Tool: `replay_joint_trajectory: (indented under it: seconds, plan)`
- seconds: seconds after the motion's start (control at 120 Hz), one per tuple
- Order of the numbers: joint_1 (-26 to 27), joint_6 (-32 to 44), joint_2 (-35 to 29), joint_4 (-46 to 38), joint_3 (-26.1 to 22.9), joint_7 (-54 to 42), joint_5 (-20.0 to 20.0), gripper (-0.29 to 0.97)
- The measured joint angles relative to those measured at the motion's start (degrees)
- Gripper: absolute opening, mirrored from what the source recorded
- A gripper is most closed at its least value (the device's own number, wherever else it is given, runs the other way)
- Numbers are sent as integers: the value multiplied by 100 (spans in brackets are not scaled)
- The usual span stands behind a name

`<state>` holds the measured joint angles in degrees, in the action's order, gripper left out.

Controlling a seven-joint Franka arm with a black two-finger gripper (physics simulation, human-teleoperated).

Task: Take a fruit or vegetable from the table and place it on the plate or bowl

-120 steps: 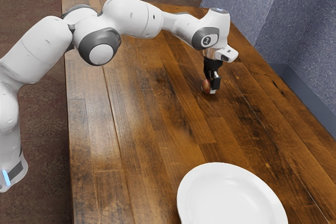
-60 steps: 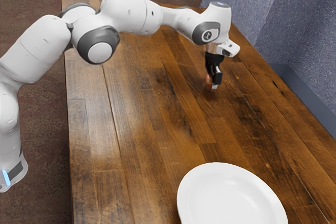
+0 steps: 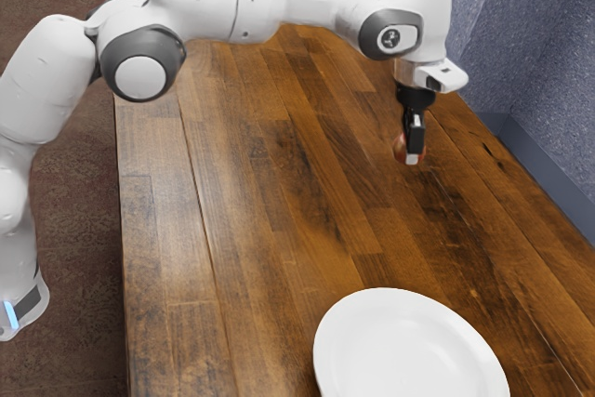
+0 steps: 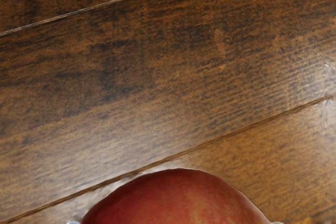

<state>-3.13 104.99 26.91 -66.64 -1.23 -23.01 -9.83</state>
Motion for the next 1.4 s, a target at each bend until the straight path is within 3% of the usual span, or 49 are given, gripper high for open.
replay_joint_trajectory:
  seconds: [0.233, 0.65, 0.892, 1.317, 1.4]
  plan:
    - [615, -193, -444, -549, -247, -107, 42, 36]
    - [1945, -212, -527, -727, -329, -188, 37, 36]
    - [2119, -202, -527, -841, -873, -185, 39, 37]
    - [2301, 180, -463, -1185, -1095, -165, 15, 37]
    - [2298, 221, -405, -1192, -1098, -173, -93, 50]
